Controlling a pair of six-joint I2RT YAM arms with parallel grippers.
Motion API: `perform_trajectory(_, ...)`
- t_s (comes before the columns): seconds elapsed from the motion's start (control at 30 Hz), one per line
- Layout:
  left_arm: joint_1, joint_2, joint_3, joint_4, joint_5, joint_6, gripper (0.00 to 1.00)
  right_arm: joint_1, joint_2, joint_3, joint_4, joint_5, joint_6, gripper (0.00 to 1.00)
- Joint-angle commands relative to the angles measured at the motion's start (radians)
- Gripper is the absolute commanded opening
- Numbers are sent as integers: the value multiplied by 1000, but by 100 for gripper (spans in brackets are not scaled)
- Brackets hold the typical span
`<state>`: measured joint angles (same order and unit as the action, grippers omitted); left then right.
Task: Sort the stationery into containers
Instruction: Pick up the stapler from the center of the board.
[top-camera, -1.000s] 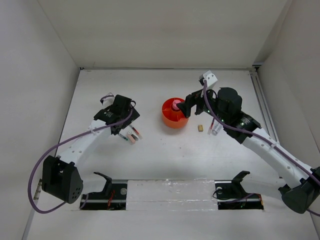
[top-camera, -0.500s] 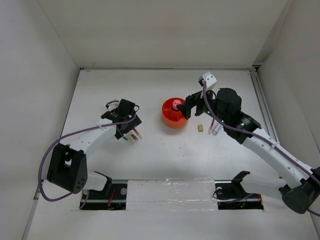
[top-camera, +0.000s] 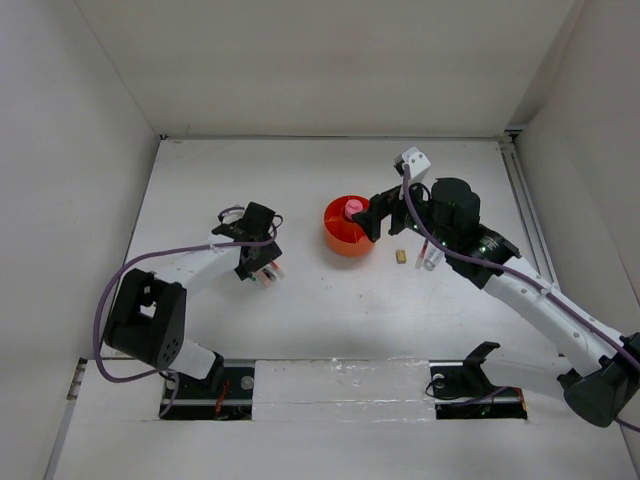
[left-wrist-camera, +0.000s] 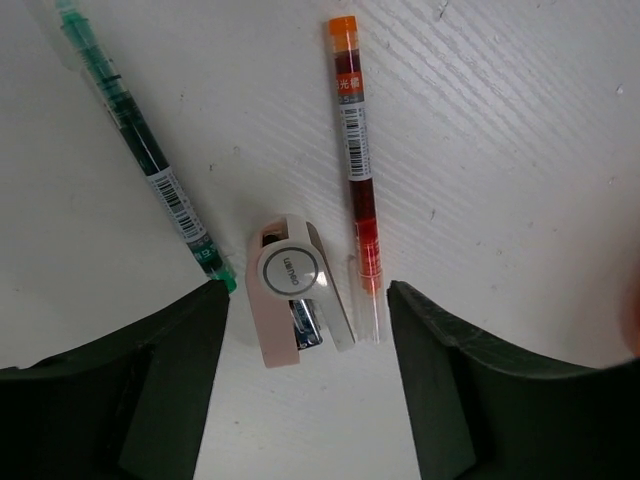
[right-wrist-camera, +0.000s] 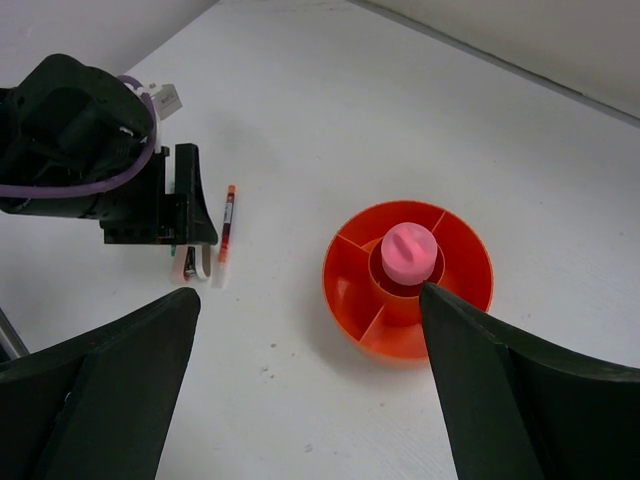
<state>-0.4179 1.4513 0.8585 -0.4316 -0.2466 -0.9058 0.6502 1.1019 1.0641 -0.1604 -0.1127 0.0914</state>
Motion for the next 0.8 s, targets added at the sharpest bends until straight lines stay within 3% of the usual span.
perform_trajectory(0.0,1,7,-16,24,-14,5,59,11,-5,5,16,-10,10,96)
perform_trajectory(0.4,1,61,-26,42,-14,5,52,11,-5,-4,16,-19,10,96)
perform_trajectory(0.7,1,70,-35,51,-14,5,33,11,-14,-4,16,-19,10,95)
perform_trajectory(0.77,1,79,-35,51,-14,5,33,11,-14,-4,16,-19,10,95)
